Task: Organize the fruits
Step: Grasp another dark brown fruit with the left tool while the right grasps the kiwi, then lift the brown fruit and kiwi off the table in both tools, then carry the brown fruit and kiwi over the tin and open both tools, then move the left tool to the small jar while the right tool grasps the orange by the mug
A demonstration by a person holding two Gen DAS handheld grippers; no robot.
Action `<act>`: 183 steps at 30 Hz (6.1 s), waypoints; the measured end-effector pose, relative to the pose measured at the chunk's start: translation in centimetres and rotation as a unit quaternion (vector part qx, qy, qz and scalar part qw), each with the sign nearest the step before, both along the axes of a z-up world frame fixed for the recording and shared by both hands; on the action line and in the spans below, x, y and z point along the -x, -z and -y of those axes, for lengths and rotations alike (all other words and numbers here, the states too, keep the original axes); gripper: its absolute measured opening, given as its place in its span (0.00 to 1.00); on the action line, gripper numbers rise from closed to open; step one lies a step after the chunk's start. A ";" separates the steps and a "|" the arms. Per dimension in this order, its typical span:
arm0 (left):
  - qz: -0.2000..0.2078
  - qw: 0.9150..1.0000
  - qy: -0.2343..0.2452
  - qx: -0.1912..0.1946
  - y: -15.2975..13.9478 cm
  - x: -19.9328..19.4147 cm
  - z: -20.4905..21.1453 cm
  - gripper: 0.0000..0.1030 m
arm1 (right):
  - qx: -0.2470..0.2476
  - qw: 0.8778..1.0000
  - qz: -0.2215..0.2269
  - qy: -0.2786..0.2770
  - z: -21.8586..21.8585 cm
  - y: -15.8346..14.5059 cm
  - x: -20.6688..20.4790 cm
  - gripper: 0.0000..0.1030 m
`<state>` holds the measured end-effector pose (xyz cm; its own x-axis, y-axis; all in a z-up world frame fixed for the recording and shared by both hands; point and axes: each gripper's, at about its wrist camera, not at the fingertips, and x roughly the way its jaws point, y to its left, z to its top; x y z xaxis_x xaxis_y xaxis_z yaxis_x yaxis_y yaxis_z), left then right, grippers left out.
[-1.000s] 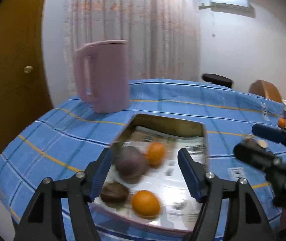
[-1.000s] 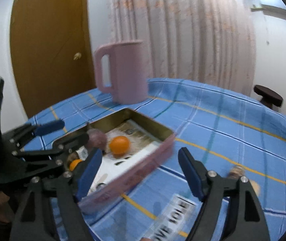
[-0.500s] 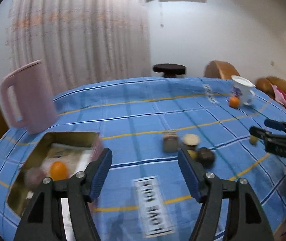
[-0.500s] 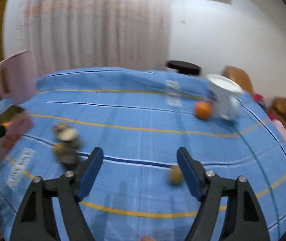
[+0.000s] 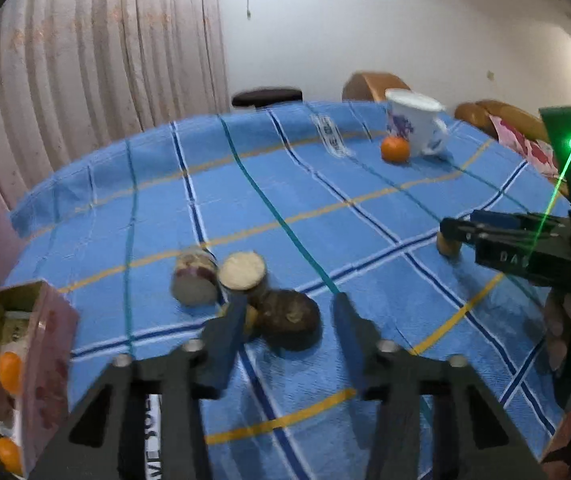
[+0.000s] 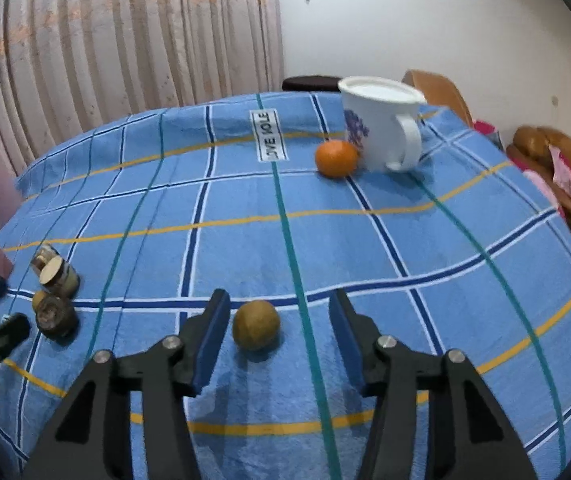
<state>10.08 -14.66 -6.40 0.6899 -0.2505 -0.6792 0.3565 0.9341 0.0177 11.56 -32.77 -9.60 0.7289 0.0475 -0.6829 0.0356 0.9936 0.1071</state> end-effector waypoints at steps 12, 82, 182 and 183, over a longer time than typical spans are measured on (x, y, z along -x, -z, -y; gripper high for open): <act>-0.014 1.000 -0.005 -0.010 0.9 -1.0 0.6 0.35 | -0.029 0.998 -0.039 -0.046 -0.5 1.1 -1.1 0.29; 0.125 0.990 -0.050 0.048 -2.2 3.1 -1.7 0.40 | -0.015 0.986 0.140 -0.086 -1.9 -3.1 4.4 0.29; 0.113 0.958 -0.259 0.046 -4.3 5.5 -20.0 0.64 | -0.022 0.922 0.135 -0.362 -25.0 -6.0 3.2 0.65; 0.111 0.961 -0.250 0.045 -4.3 5.2 -19.3 0.64 | -0.016 0.928 0.136 -0.347 -23.5 -6.0 2.9 0.65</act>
<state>4.87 4.63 -2.12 0.8645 0.0996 -0.4927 -0.1408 0.9889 -0.0472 8.62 -9.31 -3.63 0.6605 0.5872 -0.4679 -0.6440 0.7634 0.0490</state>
